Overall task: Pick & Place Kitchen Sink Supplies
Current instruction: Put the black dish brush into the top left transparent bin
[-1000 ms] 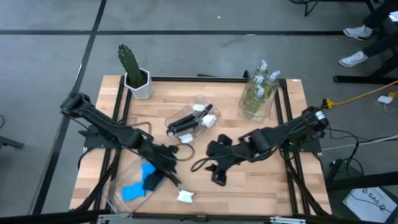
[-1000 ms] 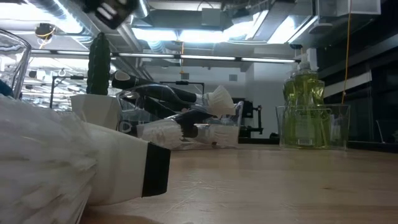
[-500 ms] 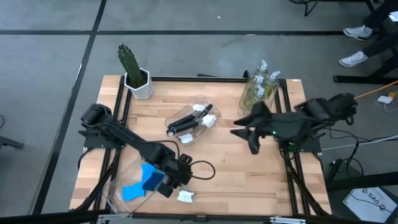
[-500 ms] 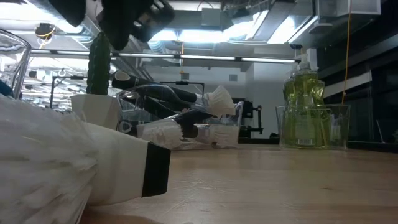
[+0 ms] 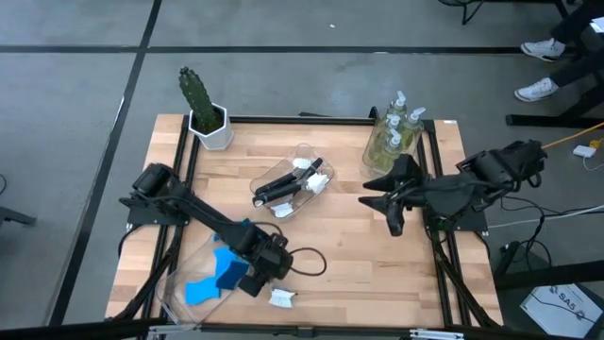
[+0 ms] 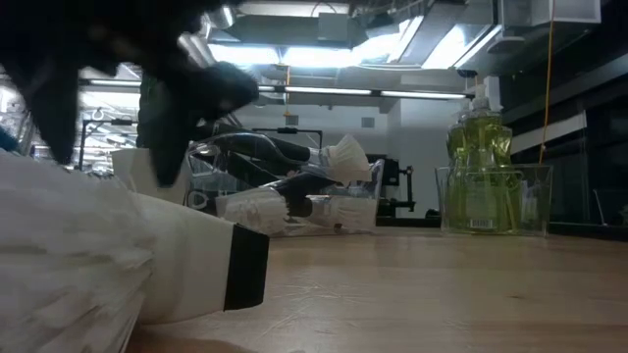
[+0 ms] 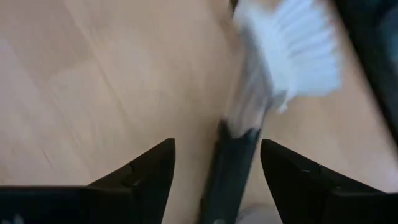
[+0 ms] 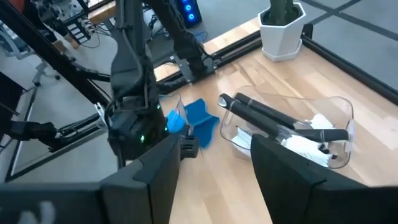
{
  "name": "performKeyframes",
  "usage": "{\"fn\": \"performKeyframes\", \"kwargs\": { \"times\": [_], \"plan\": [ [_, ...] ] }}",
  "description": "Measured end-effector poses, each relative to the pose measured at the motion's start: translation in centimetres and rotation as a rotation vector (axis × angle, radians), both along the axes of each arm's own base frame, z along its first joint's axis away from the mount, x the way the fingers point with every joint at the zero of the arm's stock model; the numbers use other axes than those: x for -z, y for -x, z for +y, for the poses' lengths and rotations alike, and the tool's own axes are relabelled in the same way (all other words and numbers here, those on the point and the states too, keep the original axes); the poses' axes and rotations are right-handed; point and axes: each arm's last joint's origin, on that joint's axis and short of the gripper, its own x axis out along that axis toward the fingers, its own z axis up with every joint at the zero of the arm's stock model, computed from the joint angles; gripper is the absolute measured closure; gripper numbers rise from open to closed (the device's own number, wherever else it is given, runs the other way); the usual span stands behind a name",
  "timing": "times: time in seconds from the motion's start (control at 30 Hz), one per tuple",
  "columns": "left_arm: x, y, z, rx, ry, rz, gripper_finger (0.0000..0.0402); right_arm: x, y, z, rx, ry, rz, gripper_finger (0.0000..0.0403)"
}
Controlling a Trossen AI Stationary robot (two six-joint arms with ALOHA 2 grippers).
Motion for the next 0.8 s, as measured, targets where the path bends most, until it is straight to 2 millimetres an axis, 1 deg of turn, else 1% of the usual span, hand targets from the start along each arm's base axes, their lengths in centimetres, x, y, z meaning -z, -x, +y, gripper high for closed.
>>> {"fn": "performKeyframes", "kwargs": {
  "times": [0.17,0.3,0.4,0.57,0.7,0.8],
  "plan": [
    [2.5,0.2,-1.6,0.045,-0.047,0.054,0.0178,0.7,-0.2,0.1,0.01,0.027,0.026,0.0207],
    [3.7,0.3,-2.3,0.079,-0.129,0.049,0.0191,0.9,-0.2,0.0,0.024,0.047,0.034,0.0207],
    [3.8,0.4,-2.4,0.08,-0.154,0.043,0.0224,0.9,-0.2,0.0,0.022,0.05,0.035,0.0207],
    [2.7,0.3,-2.2,0.071,-0.157,0.012,0.0324,0.8,-0.2,0.0,0.016,0.062,0.037,0.0207],
    [2.7,0.1,-1.8,0.048,-0.151,0.025,0.0326,0.8,-0.2,0.0,0.014,0.066,0.038,0.0207],
    [2.7,0.0,-1.7,0.035,-0.183,0.009,0.0326,0.8,-0.1,0.0,0.014,0.066,0.037,0.0207]
  ]
}}
